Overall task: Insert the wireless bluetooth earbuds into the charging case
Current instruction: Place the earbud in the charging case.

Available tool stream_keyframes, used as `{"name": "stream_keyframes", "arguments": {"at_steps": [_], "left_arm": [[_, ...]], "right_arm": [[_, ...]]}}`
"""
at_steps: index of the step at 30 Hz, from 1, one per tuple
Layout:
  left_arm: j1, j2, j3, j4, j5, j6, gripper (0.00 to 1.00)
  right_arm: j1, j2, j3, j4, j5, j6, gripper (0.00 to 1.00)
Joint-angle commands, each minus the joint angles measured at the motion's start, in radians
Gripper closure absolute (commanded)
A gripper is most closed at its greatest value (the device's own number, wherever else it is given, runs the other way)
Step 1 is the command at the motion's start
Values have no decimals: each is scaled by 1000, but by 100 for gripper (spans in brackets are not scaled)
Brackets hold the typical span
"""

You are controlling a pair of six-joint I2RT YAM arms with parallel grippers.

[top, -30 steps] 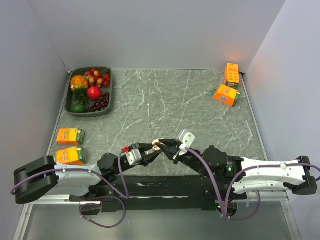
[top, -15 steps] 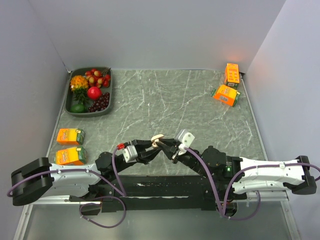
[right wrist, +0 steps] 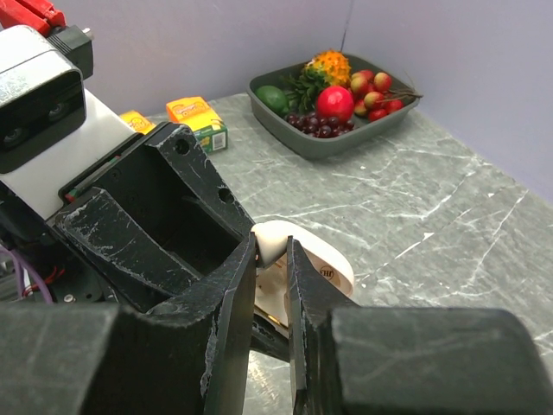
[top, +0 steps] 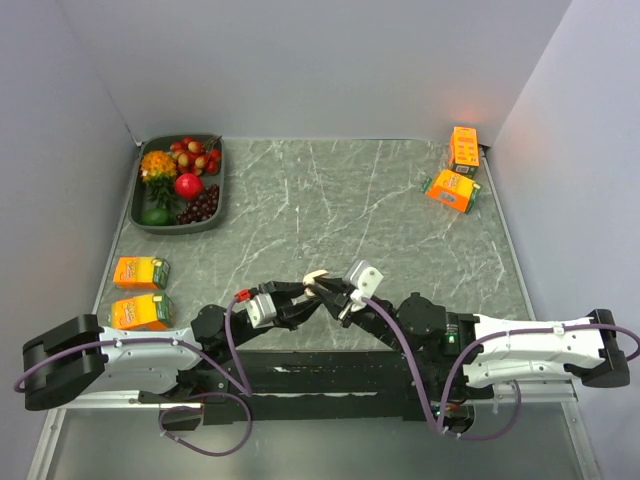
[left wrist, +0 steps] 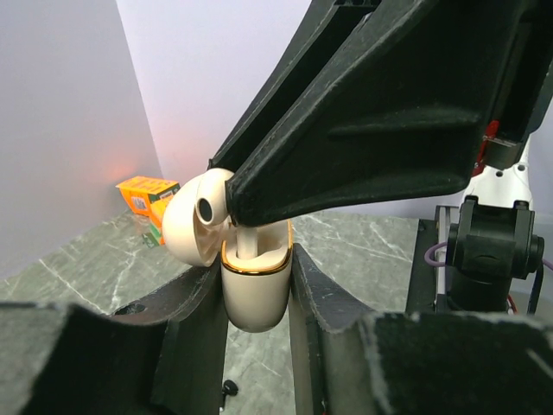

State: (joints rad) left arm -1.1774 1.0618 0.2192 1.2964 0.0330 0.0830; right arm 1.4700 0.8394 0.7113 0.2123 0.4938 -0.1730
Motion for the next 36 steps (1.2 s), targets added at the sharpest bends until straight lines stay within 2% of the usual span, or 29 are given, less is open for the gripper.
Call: {"name": "stream_keyframes", "arguments": {"at_steps": [1,10,17,23,36], "left_arm": [[-8,-16,16,158,-11,6,99],[-7,-36,22,135,-24,-8,99],[-8,-37,14,147,-30,-6,99],[-8,-39,14,146,-30,-6,99],[-8,-31,14,155,-30,-9,99]], "right_arm": [[12,9,22,24,17,-8,100],[26,41,28,9,58,-59,100],[30,61,51,-45,68,-34,100],[32,52,57,-54,77,-23,79],[38,30,65,-68,86,-25,59]]}}
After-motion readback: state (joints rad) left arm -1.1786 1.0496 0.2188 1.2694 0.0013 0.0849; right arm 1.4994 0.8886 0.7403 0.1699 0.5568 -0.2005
